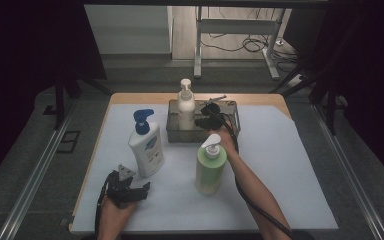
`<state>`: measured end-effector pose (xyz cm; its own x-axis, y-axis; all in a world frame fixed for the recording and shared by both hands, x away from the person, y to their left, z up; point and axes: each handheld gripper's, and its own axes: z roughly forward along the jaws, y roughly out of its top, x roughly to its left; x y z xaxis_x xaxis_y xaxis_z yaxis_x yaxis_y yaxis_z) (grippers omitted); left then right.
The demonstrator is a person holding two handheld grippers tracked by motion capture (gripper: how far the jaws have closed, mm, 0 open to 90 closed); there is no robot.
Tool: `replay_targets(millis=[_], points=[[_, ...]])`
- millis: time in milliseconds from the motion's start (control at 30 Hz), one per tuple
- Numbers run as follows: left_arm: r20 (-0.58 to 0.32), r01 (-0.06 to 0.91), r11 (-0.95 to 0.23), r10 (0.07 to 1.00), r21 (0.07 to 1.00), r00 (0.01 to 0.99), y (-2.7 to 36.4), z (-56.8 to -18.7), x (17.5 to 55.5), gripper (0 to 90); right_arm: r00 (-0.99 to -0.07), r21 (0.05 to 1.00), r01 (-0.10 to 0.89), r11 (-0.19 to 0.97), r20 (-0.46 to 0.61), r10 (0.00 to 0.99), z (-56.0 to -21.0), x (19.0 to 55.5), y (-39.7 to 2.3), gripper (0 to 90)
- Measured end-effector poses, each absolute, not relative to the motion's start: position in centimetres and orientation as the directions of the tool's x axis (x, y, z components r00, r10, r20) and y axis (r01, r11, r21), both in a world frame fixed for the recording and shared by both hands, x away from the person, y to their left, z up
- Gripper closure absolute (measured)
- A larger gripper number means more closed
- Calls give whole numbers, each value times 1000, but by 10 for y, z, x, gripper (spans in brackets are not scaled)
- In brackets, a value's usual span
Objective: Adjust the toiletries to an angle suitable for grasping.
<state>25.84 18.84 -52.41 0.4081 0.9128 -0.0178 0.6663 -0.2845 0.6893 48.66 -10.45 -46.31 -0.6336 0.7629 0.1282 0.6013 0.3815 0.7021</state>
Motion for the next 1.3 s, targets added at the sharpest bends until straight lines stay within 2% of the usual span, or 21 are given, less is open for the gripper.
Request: replay_targets(millis=[1300], points=[[-19,667,-284,913,689,408,189,-524,258,141,-710,715,554,427,137,691,-465,496,-72,894]])
